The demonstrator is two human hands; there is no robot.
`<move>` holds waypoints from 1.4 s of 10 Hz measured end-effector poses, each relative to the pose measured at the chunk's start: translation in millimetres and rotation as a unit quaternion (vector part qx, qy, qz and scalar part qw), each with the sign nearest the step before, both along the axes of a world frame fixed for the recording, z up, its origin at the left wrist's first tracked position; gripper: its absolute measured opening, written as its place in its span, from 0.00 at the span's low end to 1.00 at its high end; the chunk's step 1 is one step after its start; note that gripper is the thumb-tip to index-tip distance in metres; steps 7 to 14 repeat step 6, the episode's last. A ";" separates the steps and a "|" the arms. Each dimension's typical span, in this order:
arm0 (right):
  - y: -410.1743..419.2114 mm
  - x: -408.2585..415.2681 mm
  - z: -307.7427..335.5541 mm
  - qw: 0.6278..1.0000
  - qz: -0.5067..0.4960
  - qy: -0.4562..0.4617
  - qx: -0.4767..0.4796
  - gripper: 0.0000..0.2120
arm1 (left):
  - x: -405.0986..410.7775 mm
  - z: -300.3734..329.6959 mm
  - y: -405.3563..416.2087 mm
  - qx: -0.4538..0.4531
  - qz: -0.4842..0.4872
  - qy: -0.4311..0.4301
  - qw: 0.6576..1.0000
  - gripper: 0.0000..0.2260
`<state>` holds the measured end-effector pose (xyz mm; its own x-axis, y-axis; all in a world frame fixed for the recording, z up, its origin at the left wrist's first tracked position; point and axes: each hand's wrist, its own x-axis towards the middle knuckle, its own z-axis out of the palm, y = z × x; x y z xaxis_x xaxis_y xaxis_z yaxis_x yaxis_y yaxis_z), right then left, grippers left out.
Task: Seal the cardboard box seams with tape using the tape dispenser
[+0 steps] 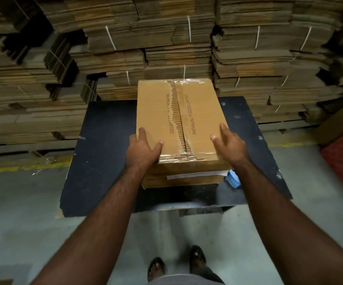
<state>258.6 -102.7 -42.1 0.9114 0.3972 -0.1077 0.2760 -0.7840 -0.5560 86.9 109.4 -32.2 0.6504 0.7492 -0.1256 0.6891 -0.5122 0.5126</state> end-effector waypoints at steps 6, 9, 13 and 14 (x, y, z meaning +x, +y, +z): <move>18.2 -21.9 34.7 0.980 0.078 -0.182 0.021 0.28 | 12.5 34.8 -18.7 0.216 -0.090 -0.105 0.966 0.27; 18.2 -21.9 34.7 0.980 0.078 -0.182 0.021 0.28 | 12.5 34.8 -18.7 0.216 -0.090 -0.105 0.966 0.27; 18.2 -21.9 34.7 0.980 0.078 -0.182 0.021 0.28 | 12.5 34.8 -18.7 0.216 -0.090 -0.105 0.966 0.27; 18.2 -21.9 34.7 0.980 0.078 -0.182 0.021 0.28 | 12.5 34.8 -18.7 0.216 -0.090 -0.105 0.966 0.27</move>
